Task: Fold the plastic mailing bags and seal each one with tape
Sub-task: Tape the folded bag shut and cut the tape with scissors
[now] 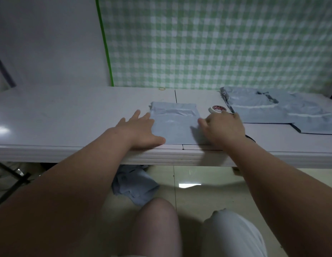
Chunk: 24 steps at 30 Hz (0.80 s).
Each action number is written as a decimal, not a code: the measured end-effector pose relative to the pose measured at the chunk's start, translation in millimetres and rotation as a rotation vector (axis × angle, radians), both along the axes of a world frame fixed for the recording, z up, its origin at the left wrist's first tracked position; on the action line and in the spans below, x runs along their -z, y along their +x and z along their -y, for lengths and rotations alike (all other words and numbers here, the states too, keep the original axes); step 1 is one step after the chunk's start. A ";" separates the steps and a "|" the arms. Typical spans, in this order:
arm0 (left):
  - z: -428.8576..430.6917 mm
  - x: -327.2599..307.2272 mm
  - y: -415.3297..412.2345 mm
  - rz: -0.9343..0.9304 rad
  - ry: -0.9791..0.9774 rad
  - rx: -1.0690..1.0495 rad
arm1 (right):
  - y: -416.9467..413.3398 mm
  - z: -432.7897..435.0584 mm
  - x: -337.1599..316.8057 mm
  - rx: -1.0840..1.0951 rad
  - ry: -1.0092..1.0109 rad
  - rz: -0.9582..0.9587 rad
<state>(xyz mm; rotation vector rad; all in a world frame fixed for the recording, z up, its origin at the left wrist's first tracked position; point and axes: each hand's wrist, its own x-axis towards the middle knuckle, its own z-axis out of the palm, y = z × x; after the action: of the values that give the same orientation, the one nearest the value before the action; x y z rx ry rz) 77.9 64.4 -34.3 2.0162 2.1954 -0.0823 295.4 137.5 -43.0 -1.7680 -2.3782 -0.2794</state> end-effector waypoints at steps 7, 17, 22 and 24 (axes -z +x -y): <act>-15.3 -15.3 27.4 0.134 0.113 0.065 | 19.9 -29.7 -8.5 0.229 0.061 -0.123; -18.9 -22.4 56.2 0.454 0.333 0.110 | 36.0 -42.0 -15.5 0.156 0.075 -0.587; -10.1 -33.0 73.7 0.893 0.405 0.063 | 23.0 8.5 -30.9 -0.244 -0.651 -1.573; -3.7 -30.9 79.6 1.107 0.373 0.023 | 20.6 26.8 -26.8 -0.333 -0.828 -1.737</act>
<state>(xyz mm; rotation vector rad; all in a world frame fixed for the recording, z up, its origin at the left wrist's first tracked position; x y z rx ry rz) 157.5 68.1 -3.4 1.5653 1.4851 1.1959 316.0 110.7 -16.2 -0.7878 -1.2472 1.6781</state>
